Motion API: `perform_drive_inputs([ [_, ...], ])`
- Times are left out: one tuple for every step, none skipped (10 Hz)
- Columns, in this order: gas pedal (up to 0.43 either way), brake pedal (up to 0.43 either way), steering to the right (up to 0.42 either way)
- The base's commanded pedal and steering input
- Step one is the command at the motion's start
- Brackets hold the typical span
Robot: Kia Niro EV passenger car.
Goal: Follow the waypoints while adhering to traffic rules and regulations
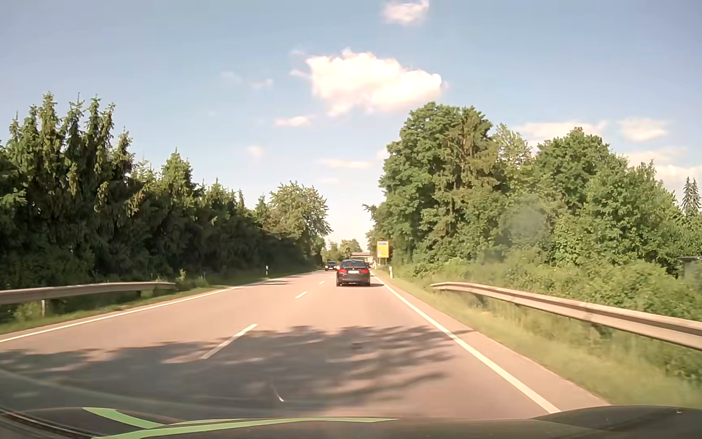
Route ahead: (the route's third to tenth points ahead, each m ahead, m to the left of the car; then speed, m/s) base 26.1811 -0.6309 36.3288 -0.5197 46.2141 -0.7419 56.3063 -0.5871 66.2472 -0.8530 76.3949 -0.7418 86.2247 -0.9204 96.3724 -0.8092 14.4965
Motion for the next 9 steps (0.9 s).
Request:
perform_drive_inputs([
  [0.0, 0.0, 0.004],
  [0.0, 0.0, 0.004],
  [0.0, 0.0, 0.004],
  [0.0, 0.0, 0.003],
  [0.0, 0.0, 0.004],
  [0.0, 0.0, 0.003],
  [0.0, 0.0, 0.004],
  [0.0, 0.0, 0.003],
  [0.0, 0.0, 0.003],
])
